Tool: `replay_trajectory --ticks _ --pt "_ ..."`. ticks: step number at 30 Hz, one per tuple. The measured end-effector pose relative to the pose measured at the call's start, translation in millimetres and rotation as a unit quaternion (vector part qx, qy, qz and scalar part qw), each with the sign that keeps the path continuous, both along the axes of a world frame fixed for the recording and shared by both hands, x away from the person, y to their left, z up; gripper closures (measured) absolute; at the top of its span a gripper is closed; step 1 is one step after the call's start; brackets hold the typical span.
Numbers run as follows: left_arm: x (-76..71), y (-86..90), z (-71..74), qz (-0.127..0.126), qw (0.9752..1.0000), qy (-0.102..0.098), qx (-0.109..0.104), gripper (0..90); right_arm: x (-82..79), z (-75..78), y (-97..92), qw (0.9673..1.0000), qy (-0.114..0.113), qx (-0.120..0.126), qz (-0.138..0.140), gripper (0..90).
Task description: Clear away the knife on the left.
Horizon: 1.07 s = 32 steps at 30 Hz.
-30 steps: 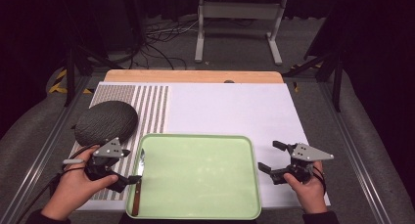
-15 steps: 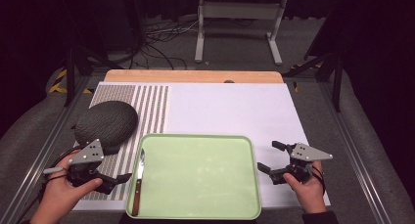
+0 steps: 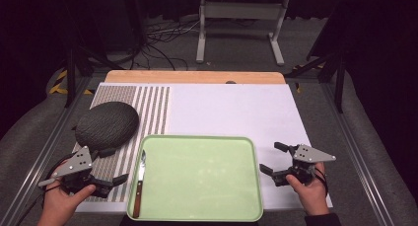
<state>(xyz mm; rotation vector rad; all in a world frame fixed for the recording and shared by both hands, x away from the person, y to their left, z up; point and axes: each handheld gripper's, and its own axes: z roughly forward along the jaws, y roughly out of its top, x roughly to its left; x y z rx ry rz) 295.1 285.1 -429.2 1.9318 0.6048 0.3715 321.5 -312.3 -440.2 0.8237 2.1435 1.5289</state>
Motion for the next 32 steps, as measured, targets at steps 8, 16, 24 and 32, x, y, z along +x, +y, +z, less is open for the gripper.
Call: replay_trajectory --ticks 8,16,24,32 --pt "-1.8 12.9 -18.3 0.007 0.9997 -0.015 -0.020 6.6 0.9 -2.4 -0.2 1.0000 0.001 -0.002 0.002 2.5" --pt "2.0 22.8 -36.5 0.012 0.9990 0.001 -0.043 6.1 0.3 -4.1 -0.9 1.0000 -0.001 -0.002 0.002 2.5" --pt "3.7 24.0 -44.4 0.014 0.9994 0.012 -0.029 4.9 1.3 -8.5 -1.2 1.0000 0.004 -0.003 0.005 2.4" --pt "2.2 25.0 -45.0 0.026 0.9989 0.019 -0.034 4.9 1.6 -8.3 -3.0 1.0000 0.002 -0.001 -0.002 2.4"
